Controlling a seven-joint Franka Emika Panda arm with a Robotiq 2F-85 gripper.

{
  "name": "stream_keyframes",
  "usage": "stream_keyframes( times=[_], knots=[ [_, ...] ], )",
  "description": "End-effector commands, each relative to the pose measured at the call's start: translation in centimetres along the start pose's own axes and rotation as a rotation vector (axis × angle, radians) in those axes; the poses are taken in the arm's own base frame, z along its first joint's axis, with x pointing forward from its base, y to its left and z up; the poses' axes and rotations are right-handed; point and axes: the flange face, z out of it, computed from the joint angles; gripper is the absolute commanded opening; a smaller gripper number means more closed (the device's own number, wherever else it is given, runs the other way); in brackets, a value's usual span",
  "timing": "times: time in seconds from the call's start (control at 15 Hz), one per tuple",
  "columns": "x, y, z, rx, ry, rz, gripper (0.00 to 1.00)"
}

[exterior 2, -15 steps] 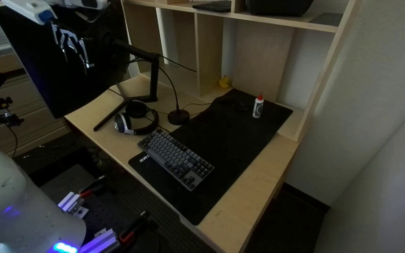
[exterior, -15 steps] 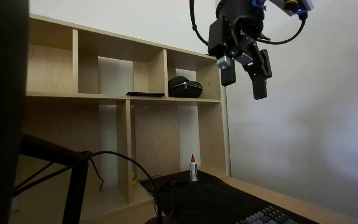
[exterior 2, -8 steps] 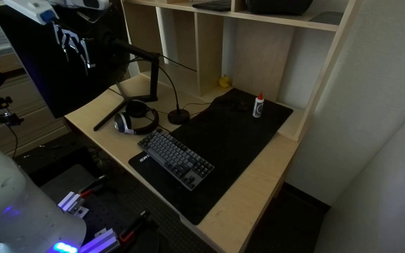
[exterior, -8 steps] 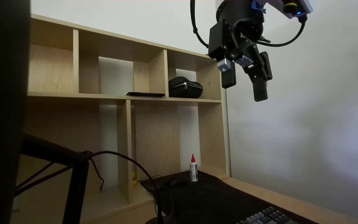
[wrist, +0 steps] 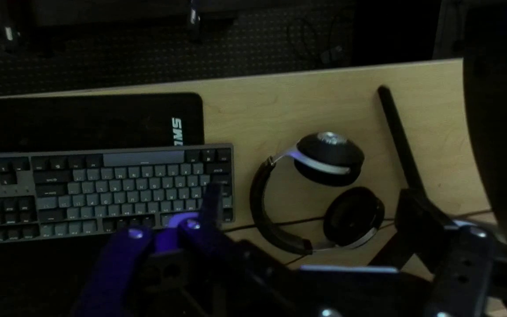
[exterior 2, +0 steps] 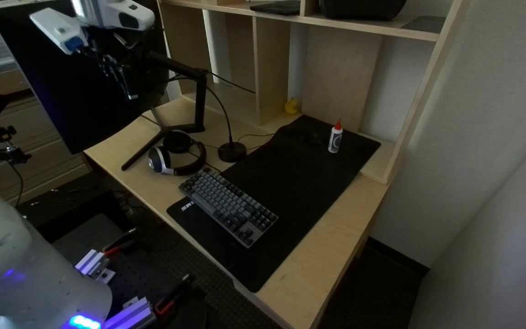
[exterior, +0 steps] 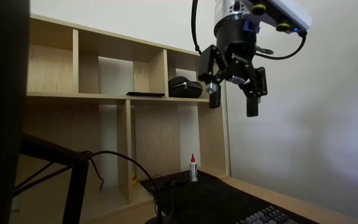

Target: Press the escape button the keyboard

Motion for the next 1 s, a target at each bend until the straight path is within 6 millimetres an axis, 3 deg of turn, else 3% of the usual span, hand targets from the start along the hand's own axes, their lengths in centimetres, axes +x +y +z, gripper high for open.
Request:
stream_keyframes(
  times=[0.0, 0.07, 0.13, 0.27, 0.47, 0.93],
  knots=[
    [3.8, 1.6, 4.5, 0.036, 0.054, 0.195, 1.0],
    [4.4, 1.8, 5.3, 0.044, 0.063, 0.253, 1.0],
    [3.0, 1.4, 3.5, 0.025, 0.054, 0.16, 1.0],
    [3.7, 1.6, 4.6, 0.021, 0.042, 0.175, 1.0],
    [3.3, 1.4, 3.7, 0.027, 0.06, 0.168, 1.0],
    [9.2, 1.6, 7.4, 0.12, 0.004, 0.602, 1.0]
  ],
)
